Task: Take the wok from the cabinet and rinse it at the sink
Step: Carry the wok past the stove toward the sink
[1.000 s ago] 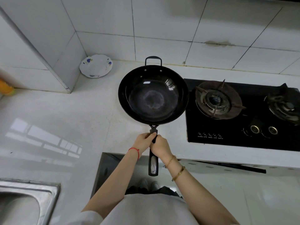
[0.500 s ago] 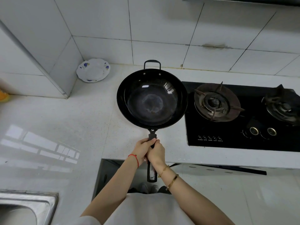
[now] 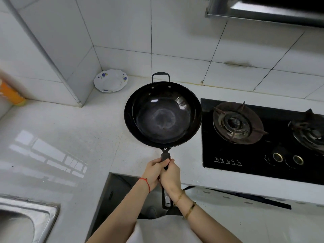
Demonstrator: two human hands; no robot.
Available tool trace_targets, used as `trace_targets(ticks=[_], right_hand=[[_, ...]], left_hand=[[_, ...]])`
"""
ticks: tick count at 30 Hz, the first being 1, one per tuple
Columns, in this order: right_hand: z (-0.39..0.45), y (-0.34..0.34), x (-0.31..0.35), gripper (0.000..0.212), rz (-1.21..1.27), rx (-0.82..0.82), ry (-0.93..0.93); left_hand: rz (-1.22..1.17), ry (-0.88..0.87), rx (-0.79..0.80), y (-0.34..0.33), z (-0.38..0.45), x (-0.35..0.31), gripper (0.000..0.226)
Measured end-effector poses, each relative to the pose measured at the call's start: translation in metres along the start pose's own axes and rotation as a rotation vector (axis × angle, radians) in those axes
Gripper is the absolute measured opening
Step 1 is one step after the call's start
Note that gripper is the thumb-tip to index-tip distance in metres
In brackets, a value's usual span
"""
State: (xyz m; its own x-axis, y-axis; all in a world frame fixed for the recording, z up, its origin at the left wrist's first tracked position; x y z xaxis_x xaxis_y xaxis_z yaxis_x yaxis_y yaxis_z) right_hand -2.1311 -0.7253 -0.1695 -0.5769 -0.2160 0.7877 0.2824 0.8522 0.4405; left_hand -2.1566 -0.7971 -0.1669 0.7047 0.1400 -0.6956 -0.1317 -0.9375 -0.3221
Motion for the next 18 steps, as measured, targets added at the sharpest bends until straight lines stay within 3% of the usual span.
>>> trace_targets(ticks=[8,18], right_hand=[[-0.022,0.011,0.009,0.016,-0.028,0.160,0.118],[-0.062,0.003,-0.009,0.016,-0.212,0.461,0.262]], left_hand=[[-0.066,-0.118,-0.125,-0.002,-0.037,0.003,0.024],[-0.254,-0.259,-0.406,0.010,-0.093,0.047,0.019]])
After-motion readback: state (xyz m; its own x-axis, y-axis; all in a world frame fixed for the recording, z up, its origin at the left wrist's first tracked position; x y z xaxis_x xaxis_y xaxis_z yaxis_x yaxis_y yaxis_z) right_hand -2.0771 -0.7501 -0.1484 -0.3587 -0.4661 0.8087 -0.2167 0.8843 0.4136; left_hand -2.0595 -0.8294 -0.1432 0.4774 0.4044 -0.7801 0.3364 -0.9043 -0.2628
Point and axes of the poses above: each hand's wrist, its own z-axis towards the middle knuckle, its own y-axis out of the back of the hand, x = y × z, the point moved 5 cm from there along z, towards the middle knuckle, and after that the axes turned 2 degrees about -y, right-handed, at the moved point
